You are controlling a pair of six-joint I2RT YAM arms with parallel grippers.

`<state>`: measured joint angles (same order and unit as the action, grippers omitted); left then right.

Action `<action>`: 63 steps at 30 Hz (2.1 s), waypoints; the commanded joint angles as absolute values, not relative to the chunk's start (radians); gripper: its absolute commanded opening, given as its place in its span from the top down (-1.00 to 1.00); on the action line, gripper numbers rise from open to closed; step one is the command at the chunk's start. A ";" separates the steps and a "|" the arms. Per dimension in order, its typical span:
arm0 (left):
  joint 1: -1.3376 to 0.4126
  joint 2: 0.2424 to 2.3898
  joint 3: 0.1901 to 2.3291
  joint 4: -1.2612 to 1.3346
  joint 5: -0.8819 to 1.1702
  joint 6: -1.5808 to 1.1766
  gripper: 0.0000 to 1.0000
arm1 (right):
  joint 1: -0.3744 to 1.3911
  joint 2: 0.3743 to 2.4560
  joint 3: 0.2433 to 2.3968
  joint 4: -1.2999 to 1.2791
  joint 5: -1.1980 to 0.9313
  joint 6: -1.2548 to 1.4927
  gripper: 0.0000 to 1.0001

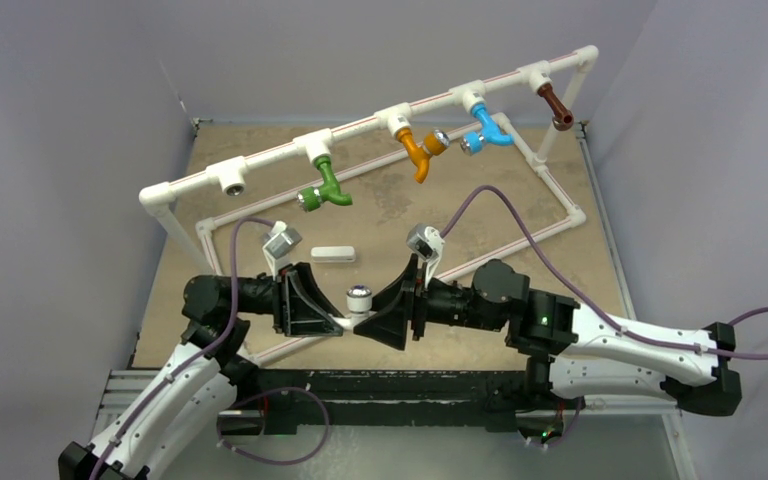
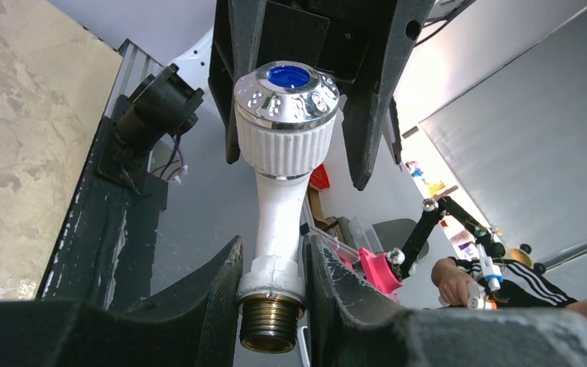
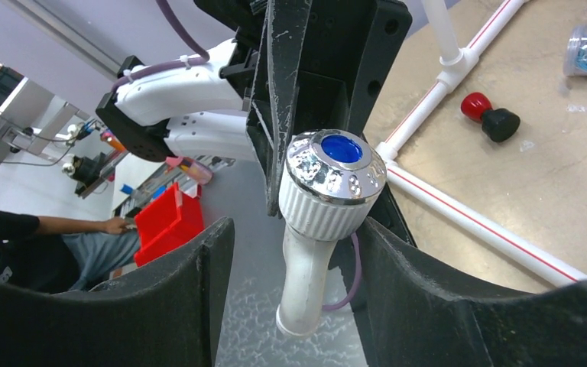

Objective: Install the water faucets

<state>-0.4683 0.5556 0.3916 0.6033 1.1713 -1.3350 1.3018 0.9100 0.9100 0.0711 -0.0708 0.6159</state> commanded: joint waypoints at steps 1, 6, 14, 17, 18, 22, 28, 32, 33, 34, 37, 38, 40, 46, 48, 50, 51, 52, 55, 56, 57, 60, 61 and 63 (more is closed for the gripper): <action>-0.474 0.558 0.371 0.735 1.157 -1.393 1.00 | 1.305 0.922 0.955 0.126 -0.079 0.592 -0.22; -0.473 0.553 0.354 0.781 1.143 -1.423 1.00 | 1.305 0.932 0.949 0.116 -0.078 0.597 -0.14; -0.474 0.540 0.359 0.786 1.125 -1.422 1.00 | 1.305 0.935 0.936 0.110 -0.087 0.608 -0.02; -0.475 0.538 0.360 0.783 1.119 -1.419 1.00 | 1.305 0.936 0.933 0.110 -0.092 0.613 0.03; -0.474 0.536 0.360 0.781 1.116 -1.417 1.00 | 1.305 0.934 0.932 0.109 -0.093 0.613 0.04; -0.474 0.530 0.364 0.762 1.107 -1.405 1.00 | 1.305 0.930 0.930 0.105 -0.097 0.616 0.08; -0.474 0.523 0.373 0.738 1.095 -1.387 1.00 | 1.305 0.924 0.923 0.103 -0.112 0.621 0.11; -0.474 0.522 0.375 0.724 1.089 -1.377 1.00 | 1.305 0.921 0.924 0.107 -0.121 0.624 0.17; -0.475 0.520 0.374 0.718 1.087 -1.374 1.00 | 1.305 0.920 0.925 0.107 -0.124 0.625 0.19; -0.475 0.519 0.374 0.714 1.084 -1.371 1.00 | 1.305 0.919 0.924 0.107 -0.124 0.626 0.21; -0.474 0.514 0.377 0.696 1.077 -1.360 1.00 | 1.305 0.919 0.923 0.109 -0.128 0.627 0.30; -0.474 0.511 0.378 0.686 1.073 -1.353 1.00 | 1.305 0.920 0.923 0.109 -0.131 0.627 0.36; -0.474 0.504 0.383 0.664 1.065 -1.339 1.00 | 1.305 0.922 0.925 0.110 -0.136 0.627 0.72; -0.474 0.498 0.392 0.626 1.057 -1.318 1.00 | 1.305 0.917 0.927 0.104 -0.113 0.629 1.00; -0.473 0.497 0.394 0.617 1.058 -1.313 0.89 | 1.305 0.911 0.930 0.102 -0.093 0.631 1.00; -0.474 0.493 0.401 0.586 1.054 -1.296 0.64 | 1.305 0.905 0.930 0.100 -0.082 0.632 1.00; -0.474 0.490 0.407 0.558 1.052 -1.282 0.50 | 1.305 0.903 0.933 0.096 -0.075 0.629 1.00; -0.474 0.485 0.420 0.523 1.046 -1.261 0.34 | 1.305 0.901 0.935 0.088 -0.066 0.628 1.00; -0.473 0.479 0.485 0.352 1.017 -1.164 0.10 | 1.305 0.894 0.948 0.057 -0.048 0.617 1.00; -0.473 0.482 0.516 0.278 1.007 -1.121 0.03 | 1.305 0.893 0.956 0.041 -0.041 0.611 1.00; -0.473 0.491 0.558 0.205 0.992 -1.072 -0.06 | 1.305 0.890 0.965 0.022 -0.030 0.602 1.00; -0.474 0.554 0.702 -0.043 0.979 -0.926 -0.26 | 1.305 0.879 0.996 -0.055 -0.016 0.594 1.00; -0.474 0.578 0.748 -0.114 0.973 -0.882 -0.28 | 1.305 0.871 1.005 -0.076 -0.015 0.588 1.00; -0.474 0.620 0.868 -0.226 0.962 -0.791 -0.29 | 1.305 0.862 1.025 -0.125 -0.004 0.565 1.00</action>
